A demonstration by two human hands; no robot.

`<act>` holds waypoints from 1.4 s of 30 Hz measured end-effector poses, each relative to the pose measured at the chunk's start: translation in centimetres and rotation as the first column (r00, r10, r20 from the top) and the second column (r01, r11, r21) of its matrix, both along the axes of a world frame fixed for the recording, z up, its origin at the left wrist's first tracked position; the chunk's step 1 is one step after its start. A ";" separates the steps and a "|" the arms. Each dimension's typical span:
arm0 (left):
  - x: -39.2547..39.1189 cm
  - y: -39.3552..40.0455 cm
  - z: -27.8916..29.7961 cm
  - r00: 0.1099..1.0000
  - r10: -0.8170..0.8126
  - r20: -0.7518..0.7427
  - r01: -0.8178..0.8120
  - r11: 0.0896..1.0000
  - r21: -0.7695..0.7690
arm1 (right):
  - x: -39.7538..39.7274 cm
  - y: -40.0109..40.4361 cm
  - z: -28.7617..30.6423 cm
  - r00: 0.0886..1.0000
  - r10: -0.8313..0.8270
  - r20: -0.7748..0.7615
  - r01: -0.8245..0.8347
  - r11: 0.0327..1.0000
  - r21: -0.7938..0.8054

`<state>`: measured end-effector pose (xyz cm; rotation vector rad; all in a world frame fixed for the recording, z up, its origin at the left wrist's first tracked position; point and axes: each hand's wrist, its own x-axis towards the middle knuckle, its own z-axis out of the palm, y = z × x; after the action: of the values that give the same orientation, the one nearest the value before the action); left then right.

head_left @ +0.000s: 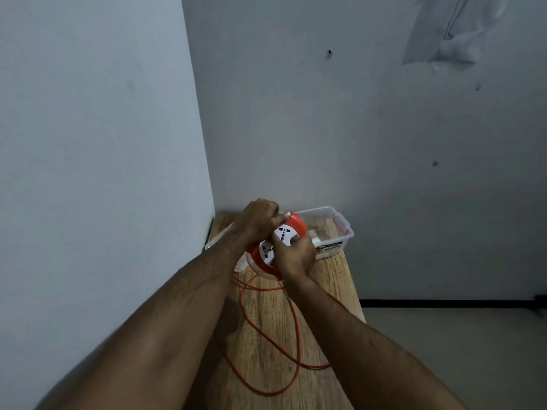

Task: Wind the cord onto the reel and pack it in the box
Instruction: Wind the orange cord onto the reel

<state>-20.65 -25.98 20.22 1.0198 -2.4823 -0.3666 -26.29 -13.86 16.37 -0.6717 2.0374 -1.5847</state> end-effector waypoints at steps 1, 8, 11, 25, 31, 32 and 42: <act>0.0 0.1 -0.1 1.000 0.000 -0.002 0.000 1.000 0.003 | 0.1 -0.1 0.3 0.988 -0.049 0.148 0.049 0.999 0.005; 0.0 0.4 -0.7 1.000 -0.002 -0.021 0.003 1.000 0.014 | 0.2 -0.4 1.8 0.668 -0.132 0.733 0.198 0.980 -0.004; 0.6 0.0 -0.7 0.999 -0.008 -0.039 0.010 0.999 0.051 | 0.0 0.8 1.4 0.953 -0.045 0.298 0.057 0.998 -0.031; 1.0 0.1 0.0 0.996 -0.060 -0.059 0.066 0.992 0.110 | -5.4 2.7 0.9 -0.299 0.464 -0.834 -0.360 0.755 0.549; 0.8 0.4 0.5 0.998 -0.054 -0.032 0.056 0.995 0.078 | -5.0 2.5 0.6 -0.160 0.424 -0.891 -0.348 0.821 0.453; 0.8 0.4 0.5 0.998 -0.050 -0.031 0.052 0.996 0.073 | -4.9 2.4 0.7 -0.118 0.420 -0.900 -0.352 0.829 0.434; 0.8 0.3 0.4 0.999 -0.004 -0.052 0.009 0.996 0.092 | -2.2 2.7 0.8 0.626 0.238 -0.743 -0.301 0.952 0.052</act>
<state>-19.81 -25.70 20.67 1.0257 -2.4425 -0.5078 -28.47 -11.15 17.14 -1.8219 2.2335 -1.3124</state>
